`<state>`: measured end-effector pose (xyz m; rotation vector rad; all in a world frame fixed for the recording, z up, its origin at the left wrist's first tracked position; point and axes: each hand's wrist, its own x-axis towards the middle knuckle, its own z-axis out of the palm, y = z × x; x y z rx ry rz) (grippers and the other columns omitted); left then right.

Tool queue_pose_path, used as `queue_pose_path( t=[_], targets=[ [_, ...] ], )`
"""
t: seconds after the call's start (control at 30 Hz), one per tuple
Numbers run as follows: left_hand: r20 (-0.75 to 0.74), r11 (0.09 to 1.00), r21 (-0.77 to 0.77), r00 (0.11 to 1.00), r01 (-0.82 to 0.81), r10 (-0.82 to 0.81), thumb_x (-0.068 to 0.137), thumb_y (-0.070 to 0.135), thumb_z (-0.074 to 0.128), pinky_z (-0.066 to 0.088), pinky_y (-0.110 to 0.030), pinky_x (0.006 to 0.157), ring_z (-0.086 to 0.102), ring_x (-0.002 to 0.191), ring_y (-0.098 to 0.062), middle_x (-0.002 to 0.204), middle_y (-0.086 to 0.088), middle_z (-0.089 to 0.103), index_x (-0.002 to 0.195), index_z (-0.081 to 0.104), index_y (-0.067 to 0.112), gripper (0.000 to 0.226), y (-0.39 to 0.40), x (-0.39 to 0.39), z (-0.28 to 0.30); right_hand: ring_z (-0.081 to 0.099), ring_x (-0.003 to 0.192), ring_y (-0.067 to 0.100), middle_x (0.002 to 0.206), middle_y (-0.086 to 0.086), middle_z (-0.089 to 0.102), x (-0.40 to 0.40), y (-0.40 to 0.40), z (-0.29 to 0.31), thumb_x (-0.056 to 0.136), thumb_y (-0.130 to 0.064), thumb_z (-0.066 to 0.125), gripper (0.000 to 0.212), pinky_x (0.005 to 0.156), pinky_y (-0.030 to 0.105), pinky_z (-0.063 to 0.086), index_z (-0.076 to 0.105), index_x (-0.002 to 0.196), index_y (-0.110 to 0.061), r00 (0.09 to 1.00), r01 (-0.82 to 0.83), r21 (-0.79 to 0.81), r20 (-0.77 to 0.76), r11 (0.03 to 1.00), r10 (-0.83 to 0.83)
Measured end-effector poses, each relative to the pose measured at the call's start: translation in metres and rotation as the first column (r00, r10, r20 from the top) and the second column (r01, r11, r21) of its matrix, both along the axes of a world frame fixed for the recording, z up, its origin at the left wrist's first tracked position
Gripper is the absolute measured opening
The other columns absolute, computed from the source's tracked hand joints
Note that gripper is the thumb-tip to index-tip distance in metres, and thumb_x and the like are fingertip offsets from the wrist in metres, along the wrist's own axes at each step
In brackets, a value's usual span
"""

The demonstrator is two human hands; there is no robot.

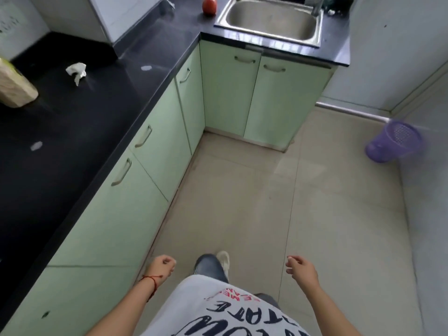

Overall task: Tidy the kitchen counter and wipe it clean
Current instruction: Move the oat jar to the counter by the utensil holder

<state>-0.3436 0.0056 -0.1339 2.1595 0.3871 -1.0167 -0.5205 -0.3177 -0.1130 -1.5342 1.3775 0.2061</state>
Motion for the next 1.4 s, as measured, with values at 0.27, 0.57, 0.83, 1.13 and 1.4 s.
queue_pose_path(
  t=[0.27, 0.57, 0.83, 1.13, 1.4],
  targets=[
    [0.147, 0.977, -0.164, 0.983, 0.137, -0.113, 0.085, 0.006, 0.058, 0.039, -0.023, 0.077, 0.056, 0.079, -0.017, 0.068, -0.001, 0.061, 0.069, 0.058, 0.018, 0.020, -0.132, 0.159, 0.047, 0.059, 0.069, 0.026, 0.081, 0.012, 0.063, 0.112, -0.074, 0.005, 0.090, -0.008, 0.050, 0.011, 0.061, 0.028, 0.041, 0.060, 0.093, -0.005, 0.998, -0.070, -0.012, 0.007, 0.997, 0.070],
    [0.139, 0.986, -0.128, 0.983, -0.105, 0.122, 0.086, 0.010, 0.057, 0.038, -0.025, 0.073, 0.058, 0.079, -0.020, 0.066, 0.003, 0.060, 0.067, 0.058, 0.022, 0.023, -0.173, 0.257, 0.033, 0.060, 0.067, 0.025, 0.075, 0.009, 0.063, 0.275, -0.166, 0.002, 0.090, -0.008, 0.049, 0.013, 0.058, 0.027, 0.041, 0.061, 0.094, -0.004, 0.954, -0.300, 0.000, -0.005, 0.954, 0.300],
    [0.105, 0.892, -0.046, 0.886, -0.450, 0.453, 0.086, 0.008, 0.055, 0.035, -0.017, 0.055, 0.057, 0.068, -0.021, 0.063, -0.002, 0.061, 0.064, 0.058, 0.020, 0.025, -0.175, 0.277, 0.030, 0.060, 0.068, 0.025, 0.081, 0.013, 0.064, 0.459, -0.217, 0.028, 0.089, -0.008, 0.049, 0.012, 0.058, 0.027, 0.042, 0.062, 0.089, -0.008, 0.804, -0.592, -0.054, 0.032, 0.804, 0.594],
    [0.077, 0.715, -0.045, 0.711, -0.698, 0.699, 0.088, 0.010, 0.055, 0.034, -0.016, 0.047, 0.053, 0.054, -0.013, 0.064, -0.002, 0.062, 0.064, 0.056, 0.023, 0.027, -0.161, 0.294, 0.024, 0.064, 0.069, 0.023, 0.070, 0.000, 0.066, 0.595, -0.169, 0.020, 0.085, -0.009, 0.053, 0.014, 0.077, 0.038, 0.048, 0.065, 0.087, -0.014, 0.623, -0.779, -0.040, 0.061, 0.626, 0.780],
    [0.200, 0.702, -0.222, 0.673, -0.677, 0.712, 0.076, 0.028, 0.059, 0.048, -0.025, 0.077, 0.065, 0.079, -0.020, 0.079, -0.002, 0.067, 0.073, 0.058, 0.035, 0.007, -0.144, 0.349, 0.073, 0.067, 0.076, 0.022, 0.079, 0.002, 0.071, 0.660, -0.072, 0.050, 0.088, -0.012, 0.055, 0.013, 0.081, 0.040, 0.050, 0.067, 0.090, -0.018, 0.459, -0.874, -0.041, 0.252, 0.483, 0.852]
  ],
)
